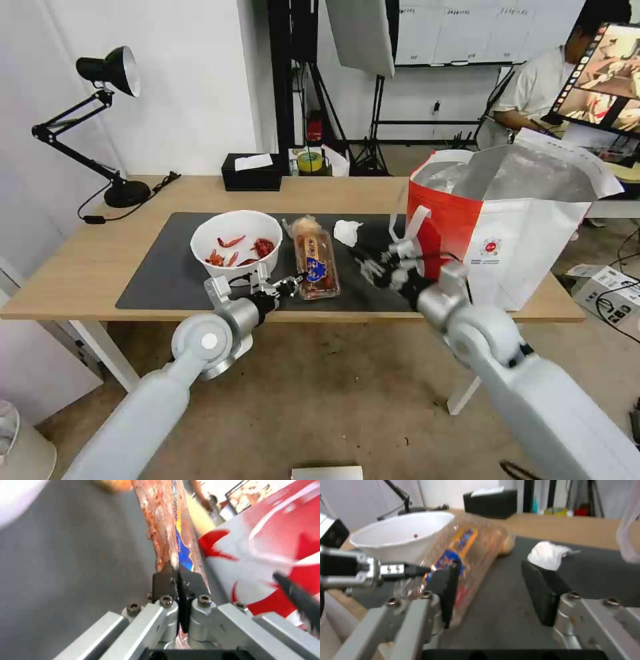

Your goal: Pick up the trash from the table and place it into the takeout bag.

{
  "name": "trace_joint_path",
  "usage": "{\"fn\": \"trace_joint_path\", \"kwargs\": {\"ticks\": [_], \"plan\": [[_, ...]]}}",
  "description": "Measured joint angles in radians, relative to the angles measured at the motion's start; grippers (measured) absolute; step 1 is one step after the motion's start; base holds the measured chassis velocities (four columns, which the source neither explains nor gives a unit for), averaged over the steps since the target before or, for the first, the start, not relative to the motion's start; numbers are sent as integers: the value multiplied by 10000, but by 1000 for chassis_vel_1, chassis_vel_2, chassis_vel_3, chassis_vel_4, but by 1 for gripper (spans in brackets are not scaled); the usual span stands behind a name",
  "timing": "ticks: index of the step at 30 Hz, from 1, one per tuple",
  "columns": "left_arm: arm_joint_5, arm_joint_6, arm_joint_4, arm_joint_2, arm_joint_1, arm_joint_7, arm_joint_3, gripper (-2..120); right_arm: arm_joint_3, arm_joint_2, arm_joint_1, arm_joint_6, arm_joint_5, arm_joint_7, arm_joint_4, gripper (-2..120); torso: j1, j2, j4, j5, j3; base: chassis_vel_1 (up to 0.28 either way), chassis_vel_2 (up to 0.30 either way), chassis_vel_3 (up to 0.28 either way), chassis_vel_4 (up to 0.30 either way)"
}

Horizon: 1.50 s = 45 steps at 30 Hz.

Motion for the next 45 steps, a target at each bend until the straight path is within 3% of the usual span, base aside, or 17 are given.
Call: {"fn": "trace_joint_path", "kwargs": {"ticks": [8, 11, 14, 23, 30, 38, 42, 45], "plan": [[-14, -140, -258, 5, -55, -3, -101, 0, 468, 247, -1622, 1526, -664, 115, 417, 78, 0, -1, 1, 3, 2, 0, 0, 0, 0], [-124, -153, -411, 78, -146, -7, -161, 0, 839, 656, -2421, 2401, -1152, 121, 597, 95, 0, -1, 1, 1, 2, 0, 0, 0, 0], [-203, -165, -467, 150, -255, -11, -173, 0, 1000, 856, -2740, 2624, -1338, 124, 667, 99, 0, -1, 0, 0, 1, 0, 0, 0, 0], [-710, -170, -349, 483, -1627, -20, -18, 0, 1074, 1530, -3495, 3067, -2129, 119, 563, 100, 1, -3, 1, 0, 2, 0, 0, 0, 0], [-1343, -170, 178, 682, -3444, -130, 862, 0, 913, 1813, -3515, 3163, -2586, 124, 350, 100, 2, -4, 3, -1, 3, 0, 0, 0, 0], [-1853, -209, 1357, 194, -6391, -228, 2586, 0, 780, 2018, -3616, 3330, -3004, 117, 54, 100, 2, -4, 0, 4, 3, 0, 0, 0, 0], [-2103, -287, 1832, -83, -7237, -234, 3111, 0, 705, 2020, -3556, 3341, -3056, 117, -65, 100, 3, -4, 4, 2, 4, 0, 0, 0, 0], [-2241, -343, 2311, -814, -8260, -309, 3758, 0, 563, 2133, -3538, 3351, -3186, 117, -159, 100, 3, -4, 0, 3, 4, 0, 0, 0, 0]]}}
